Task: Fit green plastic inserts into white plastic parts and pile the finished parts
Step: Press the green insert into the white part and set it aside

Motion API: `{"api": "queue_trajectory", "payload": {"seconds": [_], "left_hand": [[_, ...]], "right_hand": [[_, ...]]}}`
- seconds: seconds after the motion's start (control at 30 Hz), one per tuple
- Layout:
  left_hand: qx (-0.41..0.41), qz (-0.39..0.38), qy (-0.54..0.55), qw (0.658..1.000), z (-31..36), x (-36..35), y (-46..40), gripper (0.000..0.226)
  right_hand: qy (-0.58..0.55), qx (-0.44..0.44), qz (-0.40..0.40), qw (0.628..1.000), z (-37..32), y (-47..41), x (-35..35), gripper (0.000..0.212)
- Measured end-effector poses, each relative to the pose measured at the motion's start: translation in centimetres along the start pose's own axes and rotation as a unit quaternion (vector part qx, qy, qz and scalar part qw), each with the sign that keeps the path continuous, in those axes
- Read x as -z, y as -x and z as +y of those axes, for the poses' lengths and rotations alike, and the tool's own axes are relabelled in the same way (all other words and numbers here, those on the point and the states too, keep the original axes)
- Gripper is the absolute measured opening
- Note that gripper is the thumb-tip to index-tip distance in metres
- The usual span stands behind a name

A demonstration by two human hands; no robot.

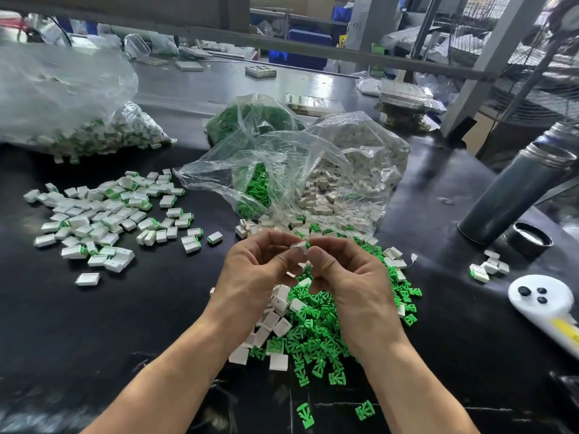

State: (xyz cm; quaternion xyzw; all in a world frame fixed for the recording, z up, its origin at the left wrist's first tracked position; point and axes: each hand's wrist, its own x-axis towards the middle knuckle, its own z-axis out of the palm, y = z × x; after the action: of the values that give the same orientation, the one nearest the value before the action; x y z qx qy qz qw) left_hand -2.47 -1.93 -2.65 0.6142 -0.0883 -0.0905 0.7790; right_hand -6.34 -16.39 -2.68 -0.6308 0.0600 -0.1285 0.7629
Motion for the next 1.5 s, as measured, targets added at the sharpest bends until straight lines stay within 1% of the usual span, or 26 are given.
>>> {"api": "queue_trajectory", "payload": {"seconds": [0.07,0.17,0.27,0.4,0.5,0.63,0.8,0.9,0.97,1.07,1.1,1.17,1.2,1.3,1.4,1.5], "left_hand": [[-0.002,-0.006,-0.001,1.0,0.0,0.0,0.0,0.029],[-0.016,-0.008,-0.026,0.999,0.0,0.0,0.1,0.021],[-0.028,-0.007,-0.051,0.998,0.0,0.1,0.1,0.012],[-0.038,-0.008,-0.088,0.995,0.1,0.3,0.1,0.009],[-0.043,-0.016,-0.127,0.991,0.1,0.5,0.1,0.012],[-0.046,-0.014,-0.159,0.986,0.2,0.8,-0.1,0.023],[-0.05,-0.027,-0.169,0.984,0.4,0.8,0.0,0.024],[-0.05,-0.033,-0.175,0.983,0.5,1.0,0.0,0.021],[-0.051,-0.028,-0.169,0.984,0.5,1.1,-0.1,0.022],[-0.051,-0.015,-0.112,0.992,0.7,0.9,-0.2,0.018],[-0.053,-0.013,-0.098,0.994,0.7,0.8,-0.2,0.016],[-0.061,-0.014,-0.092,0.994,0.7,0.9,-0.3,0.013],[-0.065,-0.012,-0.091,0.994,0.6,0.9,-0.4,0.013],[-0.058,-0.007,-0.089,0.994,0.4,0.7,-0.4,0.008],[-0.052,-0.036,-0.104,0.993,0.2,0.2,-0.2,0.013],[-0.057,-0.06,-0.095,0.992,0.1,-0.3,0.1,0.006]], "right_hand": [[0.011,0.006,0.004,1.0,0.1,0.1,0.0,0.006],[0.076,0.034,0.017,0.996,0.0,0.3,0.2,0.004],[0.13,0.041,0.033,0.99,0.0,0.2,0.2,0.009],[0.201,0.045,0.037,0.978,-0.2,0.3,0.3,0.012],[0.241,0.05,0.028,0.969,-0.3,0.4,0.6,0.014],[0.265,0.043,0.018,0.963,-0.3,0.3,0.6,0.013],[0.282,0.043,0.01,0.958,-0.2,0.2,0.7,0.013],[0.3,0.045,-0.007,0.953,-0.5,0.4,0.7,0.013],[0.263,0.032,-0.011,0.964,-0.5,0.5,0.7,0.016],[0.161,0.021,0.002,0.987,-0.7,0.4,0.3,0.019],[0.136,0.025,0.003,0.99,-0.8,0.5,0.1,0.018],[0.101,0.036,-0.004,0.994,-1.1,0.4,-0.1,0.007],[0.089,0.039,-0.007,0.995,-1.0,0.4,-0.1,0.011],[0.051,0.001,0.001,0.999,-1.0,0.4,-0.1,0.037],[0.044,-0.053,-0.002,0.998,-0.8,0.5,-0.7,0.061],[0.075,-0.078,-0.007,0.994,-0.6,0.7,-1.4,0.07]]}}
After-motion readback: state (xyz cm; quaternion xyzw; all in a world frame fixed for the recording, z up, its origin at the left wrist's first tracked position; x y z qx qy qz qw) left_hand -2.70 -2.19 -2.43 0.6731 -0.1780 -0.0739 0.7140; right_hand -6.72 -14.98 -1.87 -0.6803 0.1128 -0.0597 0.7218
